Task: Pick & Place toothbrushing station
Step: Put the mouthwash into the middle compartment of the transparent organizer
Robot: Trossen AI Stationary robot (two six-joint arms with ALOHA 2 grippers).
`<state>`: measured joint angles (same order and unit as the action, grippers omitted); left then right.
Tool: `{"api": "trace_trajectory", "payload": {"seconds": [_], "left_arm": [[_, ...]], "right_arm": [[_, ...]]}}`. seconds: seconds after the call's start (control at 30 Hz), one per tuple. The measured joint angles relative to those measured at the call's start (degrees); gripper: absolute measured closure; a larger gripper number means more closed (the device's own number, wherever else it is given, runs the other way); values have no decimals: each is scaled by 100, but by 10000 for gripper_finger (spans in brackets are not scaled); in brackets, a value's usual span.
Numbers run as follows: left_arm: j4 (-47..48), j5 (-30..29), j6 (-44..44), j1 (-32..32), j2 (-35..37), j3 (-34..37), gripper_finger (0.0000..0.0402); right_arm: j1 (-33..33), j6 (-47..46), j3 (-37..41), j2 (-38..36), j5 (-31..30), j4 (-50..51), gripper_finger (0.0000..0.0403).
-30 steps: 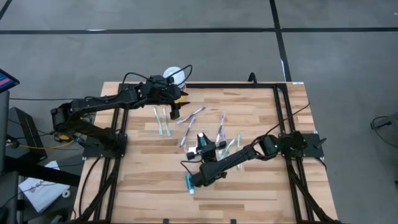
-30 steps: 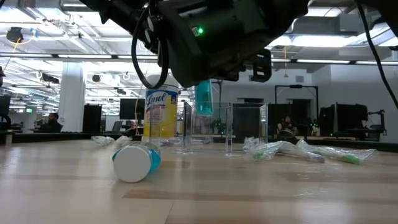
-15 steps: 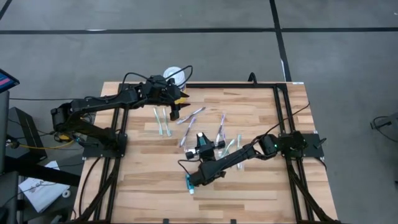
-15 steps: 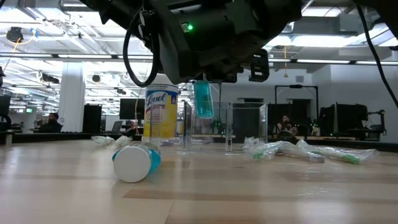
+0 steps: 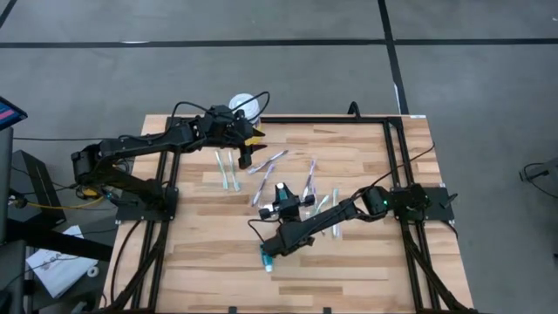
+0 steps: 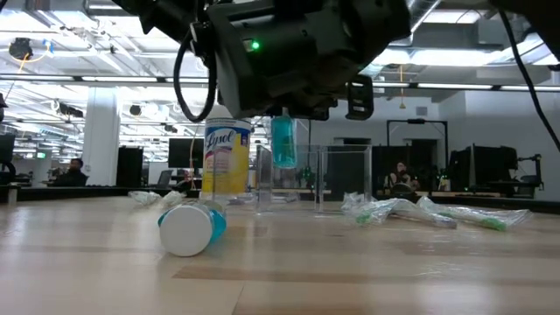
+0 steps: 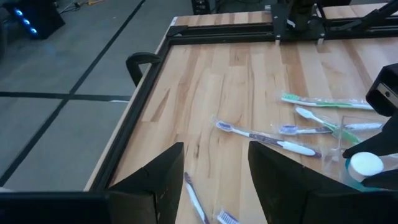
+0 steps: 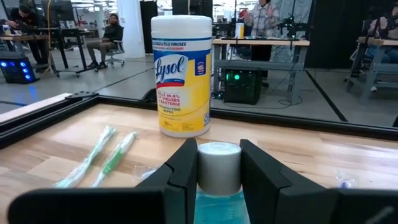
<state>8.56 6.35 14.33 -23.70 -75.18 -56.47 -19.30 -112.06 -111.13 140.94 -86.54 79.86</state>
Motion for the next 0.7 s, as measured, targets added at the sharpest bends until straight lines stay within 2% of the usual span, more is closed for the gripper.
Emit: {"api": "trace_trajectory", "payload": {"seconds": [0.13, 0.57, 0.7], "left_arm": [[-2, -4, 0, 0, 0, 0, 229], [-7, 63, -107, 0, 0, 0, 229], [-7, 72, -151, 0, 0, 0, 229]], "right_arm": [[50, 432, 2, 0, 173, -276, 322], [18, 422, 7, -4, 426, -331, 322], [6, 549, 251, -11, 491, -770, 322]]}}
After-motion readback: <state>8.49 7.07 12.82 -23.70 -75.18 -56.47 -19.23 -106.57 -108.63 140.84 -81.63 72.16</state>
